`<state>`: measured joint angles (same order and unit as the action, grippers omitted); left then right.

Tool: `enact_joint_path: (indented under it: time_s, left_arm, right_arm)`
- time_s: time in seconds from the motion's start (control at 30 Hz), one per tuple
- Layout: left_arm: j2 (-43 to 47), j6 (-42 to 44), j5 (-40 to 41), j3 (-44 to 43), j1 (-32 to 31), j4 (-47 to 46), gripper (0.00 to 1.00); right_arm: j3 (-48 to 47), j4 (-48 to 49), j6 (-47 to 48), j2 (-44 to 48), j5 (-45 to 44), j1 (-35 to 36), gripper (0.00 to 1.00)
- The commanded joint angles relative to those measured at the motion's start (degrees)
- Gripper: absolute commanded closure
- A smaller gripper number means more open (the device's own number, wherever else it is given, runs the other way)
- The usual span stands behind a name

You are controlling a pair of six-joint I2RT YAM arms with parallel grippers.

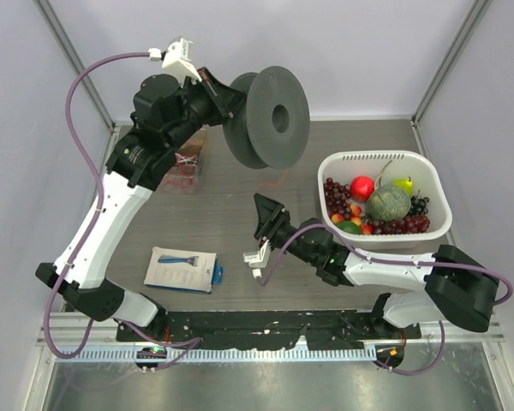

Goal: Wrap the cables

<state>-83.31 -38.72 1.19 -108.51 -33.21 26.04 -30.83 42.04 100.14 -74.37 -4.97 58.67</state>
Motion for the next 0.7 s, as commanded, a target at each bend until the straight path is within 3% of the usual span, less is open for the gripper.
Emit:
enact_joint_path:
  time_s: [0.0,0.53,0.67]
  left_arm:
    - [3.59,-1.97,-0.93,-0.56,-0.27,-5.21,1.0]
    - [4.38,-3.38,-3.3,0.58,-0.89,-5.3,1.0]
    - [4.38,-3.29,-3.3,0.49,-0.89,-5.3,1.0]
  right_arm:
    - [-2.74,7.0,1.99,-1.39,0.84,-0.58,0.45]
    - [-3.71,8.85,3.4,-4.03,4.09,-4.53,0.5]
    - [-3.8,8.76,3.49,-4.21,6.2,-4.97,0.61]
